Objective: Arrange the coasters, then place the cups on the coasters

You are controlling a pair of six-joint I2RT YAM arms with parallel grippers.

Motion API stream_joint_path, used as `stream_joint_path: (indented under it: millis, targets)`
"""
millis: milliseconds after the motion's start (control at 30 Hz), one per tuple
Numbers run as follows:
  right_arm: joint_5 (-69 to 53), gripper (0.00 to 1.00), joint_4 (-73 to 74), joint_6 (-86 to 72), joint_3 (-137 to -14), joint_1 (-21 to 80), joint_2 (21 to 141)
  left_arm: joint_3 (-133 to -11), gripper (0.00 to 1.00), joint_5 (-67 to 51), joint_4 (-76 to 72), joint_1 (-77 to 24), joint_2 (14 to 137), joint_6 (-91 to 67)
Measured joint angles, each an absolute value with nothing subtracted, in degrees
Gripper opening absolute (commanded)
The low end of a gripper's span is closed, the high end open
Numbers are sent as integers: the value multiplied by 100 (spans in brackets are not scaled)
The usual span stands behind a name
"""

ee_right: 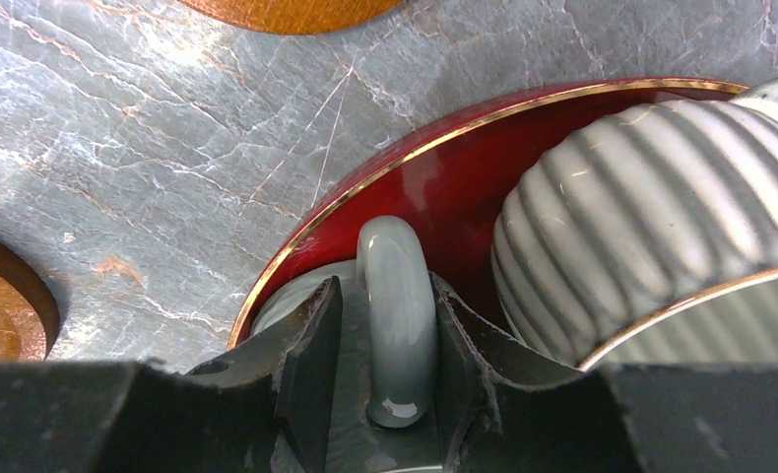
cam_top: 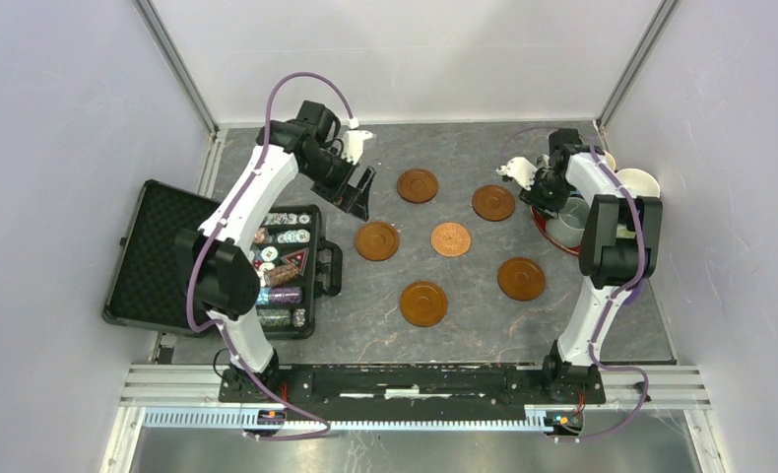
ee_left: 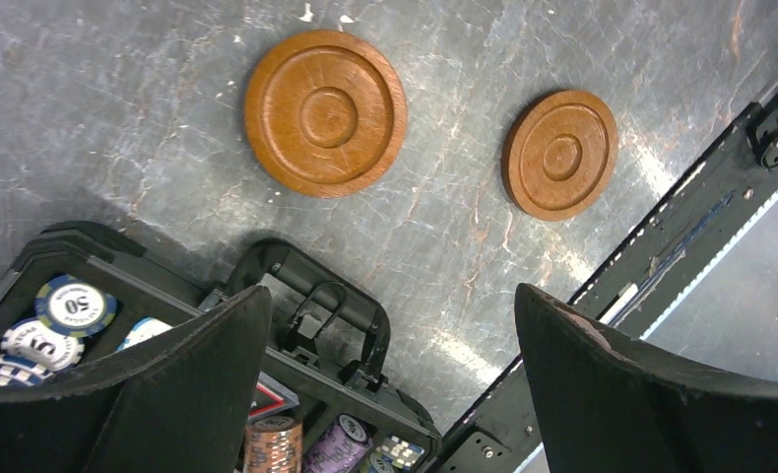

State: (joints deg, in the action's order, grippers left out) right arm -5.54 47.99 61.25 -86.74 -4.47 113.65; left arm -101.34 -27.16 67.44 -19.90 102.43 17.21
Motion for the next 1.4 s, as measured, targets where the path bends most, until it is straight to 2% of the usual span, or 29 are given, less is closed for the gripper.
stream_joint_path:
  millis: [167, 333, 400, 500, 767, 1400]
  targets:
    - [-537, 39, 4786, 6163, -8674, -438, 11410, -10366, 98, -2716, 6753, -1745, 10342, 1719]
    - [-515, 28, 4786, 6237, -8674, -434, 11596, -10425, 98, -2714, 6768, -1636, 10368, 1719]
    - [-495, 20, 4821, 6241, -8676, -427, 11625, -10431, 98, -2714, 6766, -1636, 10368, 1719]
    - [-454, 0, 4976, 6267, -8683, -425, 11609, -10431, 98, -2714, 6770, -1636, 10368, 1719]
    - [-438, 0, 5225, 6294, -8750, -429, 11533, -10534, 98, -2716, 6777, -1634, 10388, 1719]
    - [-893, 0, 6434, 5872, -9778, -250, 10930, -10816, 98, -3026, 6814, -1271, 10527, 1520]
